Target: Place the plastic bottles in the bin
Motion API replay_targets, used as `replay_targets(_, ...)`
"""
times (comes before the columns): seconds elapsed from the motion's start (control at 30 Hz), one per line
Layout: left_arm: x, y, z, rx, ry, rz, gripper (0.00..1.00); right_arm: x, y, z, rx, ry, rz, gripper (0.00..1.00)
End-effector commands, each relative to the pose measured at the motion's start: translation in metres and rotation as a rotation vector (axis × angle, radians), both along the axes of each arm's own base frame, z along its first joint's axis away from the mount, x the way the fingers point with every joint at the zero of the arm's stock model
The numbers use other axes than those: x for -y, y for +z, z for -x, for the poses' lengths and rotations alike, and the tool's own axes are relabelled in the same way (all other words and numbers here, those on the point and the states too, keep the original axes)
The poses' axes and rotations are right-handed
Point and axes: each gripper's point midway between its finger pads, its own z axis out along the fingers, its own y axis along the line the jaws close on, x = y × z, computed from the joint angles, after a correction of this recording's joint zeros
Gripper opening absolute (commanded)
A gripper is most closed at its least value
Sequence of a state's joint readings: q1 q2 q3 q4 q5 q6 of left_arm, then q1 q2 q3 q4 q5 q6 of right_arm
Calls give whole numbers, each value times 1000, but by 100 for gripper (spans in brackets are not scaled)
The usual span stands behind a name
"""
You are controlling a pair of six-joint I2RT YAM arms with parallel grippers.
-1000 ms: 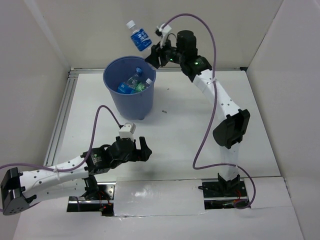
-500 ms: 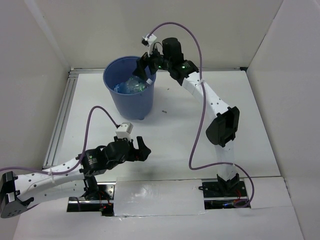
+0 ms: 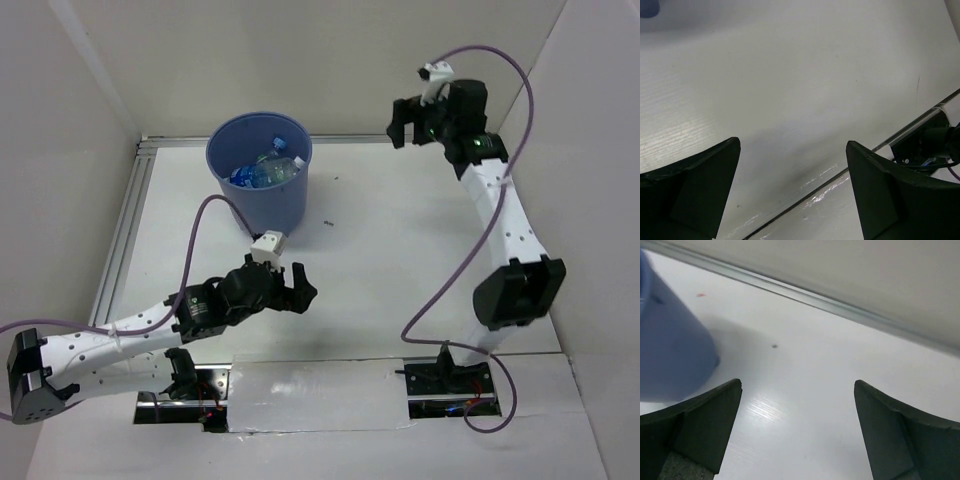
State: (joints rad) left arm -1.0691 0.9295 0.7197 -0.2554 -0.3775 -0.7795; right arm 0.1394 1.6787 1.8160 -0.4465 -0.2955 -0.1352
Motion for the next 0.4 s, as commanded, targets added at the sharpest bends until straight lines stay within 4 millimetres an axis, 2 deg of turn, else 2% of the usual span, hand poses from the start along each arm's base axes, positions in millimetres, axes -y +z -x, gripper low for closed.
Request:
replay_targets(0.0, 16, 30, -8, 88, -51, 21, 100, 34, -49, 44, -140, -166, 42, 100)
replay_targets(0.03, 17, 35, -13, 100, -46, 26, 100, 46, -49, 59, -138, -214, 44, 100)
replay_targets(0.07, 18, 31, -14, 106, -55, 1, 100, 58, -86, 72, -209, -275, 71, 100)
replay_targets(0.1, 20, 39, -15, 117, -54, 19, 100, 67, -73, 76, -176, -308, 70, 100)
replay_targets(0.13, 21, 35, -16, 119, -61, 0, 100, 72, -108, 93, -247, -323, 98, 100)
replay_targets(0.17, 19, 40, -20, 125, -48, 8, 100, 81, -116, 101, -248, -352, 107, 100)
replay_targets(0.2, 17, 37, -24, 126, -41, -8, 100, 88, -110, 112, -212, -383, 90, 100)
replay_targets(0.23, 15, 37, -27, 132, -37, -16, 100, 89, -139, 126, -264, -381, 106, 100)
replay_targets(0.27, 13, 39, -31, 133, -27, -5, 100, 97, -147, 134, -271, -404, 109, 100)
replay_targets(0.3, 12, 38, -33, 127, -28, -1, 100, 103, -144, 142, -239, -421, 98, 100)
replay_targets(0.33, 11, 38, -35, 124, -24, 1, 100, 113, -172, 155, -287, -454, 118, 100)
replay_targets(0.37, 9, 38, -38, 121, -19, 3, 100, 118, -181, 161, -294, -466, 118, 100)
